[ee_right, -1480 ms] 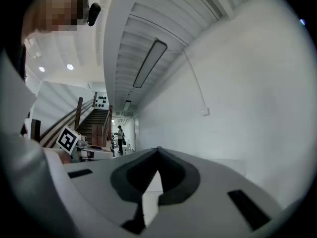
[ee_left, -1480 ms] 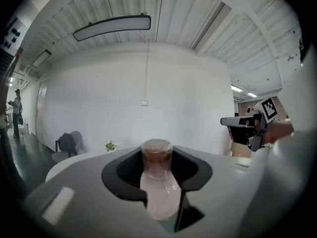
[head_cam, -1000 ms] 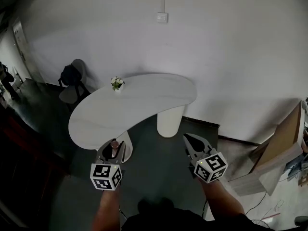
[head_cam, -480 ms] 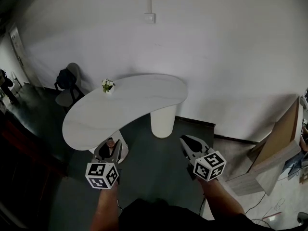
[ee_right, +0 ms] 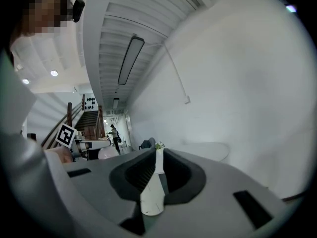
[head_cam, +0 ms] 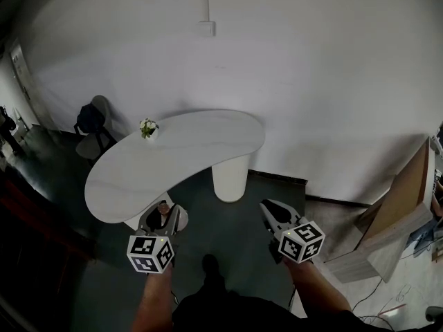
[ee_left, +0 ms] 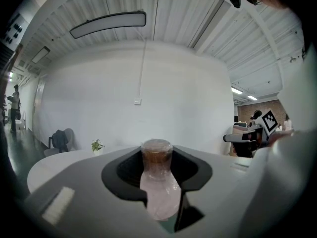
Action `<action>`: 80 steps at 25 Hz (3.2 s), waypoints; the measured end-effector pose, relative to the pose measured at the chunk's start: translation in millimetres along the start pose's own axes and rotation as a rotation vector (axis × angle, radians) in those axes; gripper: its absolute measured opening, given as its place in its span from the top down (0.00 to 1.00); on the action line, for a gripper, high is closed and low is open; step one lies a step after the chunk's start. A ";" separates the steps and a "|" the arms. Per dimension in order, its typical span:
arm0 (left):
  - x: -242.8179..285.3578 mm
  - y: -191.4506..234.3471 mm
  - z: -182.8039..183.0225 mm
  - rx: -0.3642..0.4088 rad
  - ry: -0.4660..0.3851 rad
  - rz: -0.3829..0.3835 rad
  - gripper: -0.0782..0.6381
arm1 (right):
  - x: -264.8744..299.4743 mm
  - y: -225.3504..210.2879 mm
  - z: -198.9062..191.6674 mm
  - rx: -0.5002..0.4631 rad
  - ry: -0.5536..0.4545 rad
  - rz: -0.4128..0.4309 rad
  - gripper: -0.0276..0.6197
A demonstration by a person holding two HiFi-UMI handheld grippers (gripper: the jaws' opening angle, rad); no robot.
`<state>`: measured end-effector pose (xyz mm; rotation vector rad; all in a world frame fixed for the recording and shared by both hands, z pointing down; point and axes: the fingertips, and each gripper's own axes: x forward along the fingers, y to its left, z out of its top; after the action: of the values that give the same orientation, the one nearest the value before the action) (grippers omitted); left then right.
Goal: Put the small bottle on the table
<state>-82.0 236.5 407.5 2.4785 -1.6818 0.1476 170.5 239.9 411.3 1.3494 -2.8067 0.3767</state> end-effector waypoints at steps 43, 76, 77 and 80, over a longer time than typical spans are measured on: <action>252.6 197.2 19.0 0.017 0.018 -0.026 0.68 | 322.3 -103.9 46.2 0.000 0.004 0.026 0.94; 484.2 274.6 36.7 0.009 0.069 -0.026 0.68 | 543.5 -236.4 63.3 0.035 0.119 0.148 0.94; 486.8 274.9 35.6 0.014 0.074 -0.038 0.68 | 543.3 -236.1 62.1 0.037 0.119 0.141 0.94; 497.1 274.4 31.4 0.013 0.091 -0.062 0.68 | 543.1 -239.6 59.5 0.046 0.122 0.122 0.94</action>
<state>-153.4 -323.7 473.7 2.4890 -1.5716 0.2610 18.9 -334.8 462.9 1.1235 -2.8029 0.5102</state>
